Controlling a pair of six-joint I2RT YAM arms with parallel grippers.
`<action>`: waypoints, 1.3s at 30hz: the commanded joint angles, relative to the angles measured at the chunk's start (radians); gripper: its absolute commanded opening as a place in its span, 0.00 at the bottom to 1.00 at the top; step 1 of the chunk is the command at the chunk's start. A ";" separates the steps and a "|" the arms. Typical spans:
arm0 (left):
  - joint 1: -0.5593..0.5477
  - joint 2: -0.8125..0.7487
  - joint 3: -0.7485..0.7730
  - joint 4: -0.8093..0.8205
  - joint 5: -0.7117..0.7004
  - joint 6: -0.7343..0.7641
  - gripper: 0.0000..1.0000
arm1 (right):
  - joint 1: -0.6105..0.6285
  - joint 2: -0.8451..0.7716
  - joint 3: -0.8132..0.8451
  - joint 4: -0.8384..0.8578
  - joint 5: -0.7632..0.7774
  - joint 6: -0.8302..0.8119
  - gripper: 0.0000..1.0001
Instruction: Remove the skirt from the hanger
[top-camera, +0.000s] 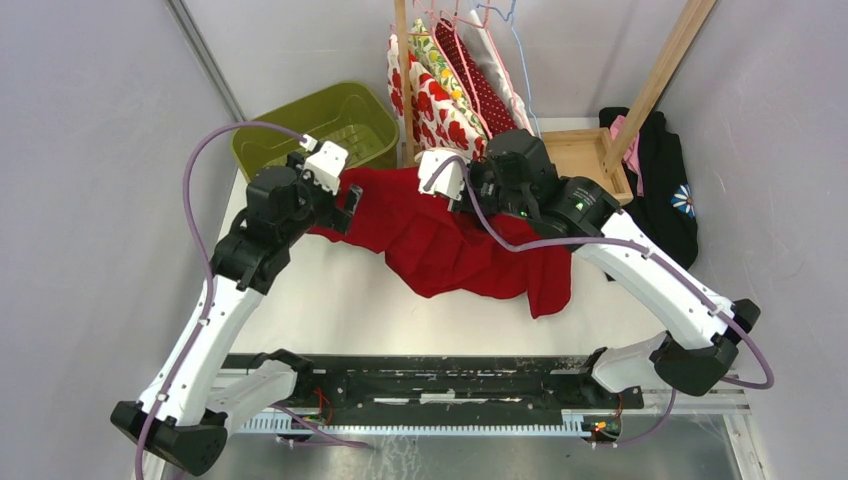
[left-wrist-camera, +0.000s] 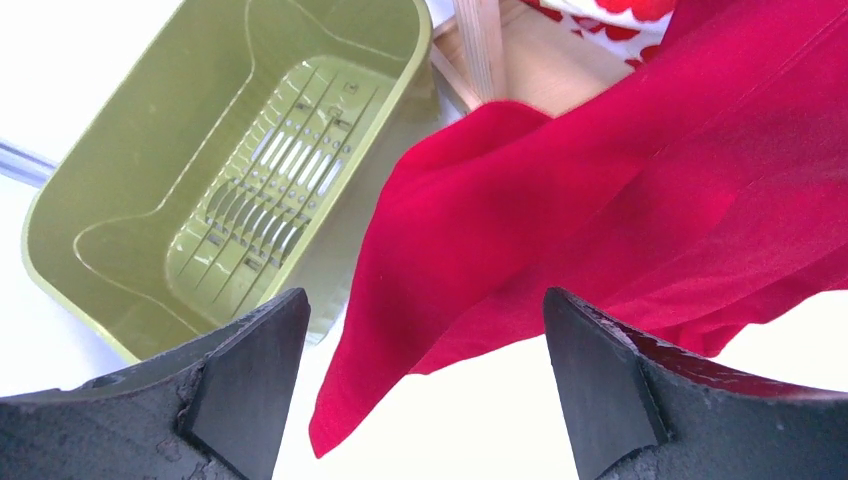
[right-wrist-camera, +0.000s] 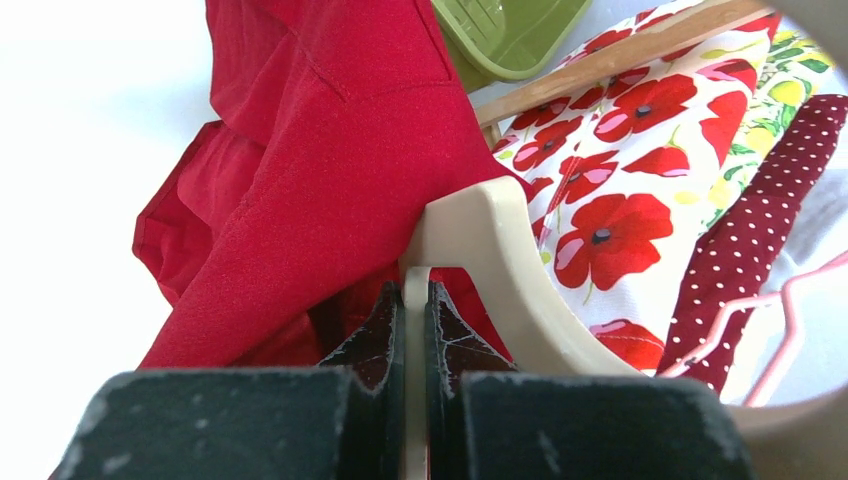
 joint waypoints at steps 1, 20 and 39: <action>0.018 0.013 -0.026 0.053 0.062 0.051 0.91 | -0.006 -0.070 0.042 0.094 0.019 -0.021 0.01; 0.049 0.132 0.229 -0.100 -0.091 0.118 0.03 | -0.039 -0.057 -0.042 0.132 0.030 -0.030 0.01; 0.145 0.215 0.368 -0.056 -0.354 0.226 0.03 | -0.131 -0.118 -0.320 0.193 0.053 -0.029 0.01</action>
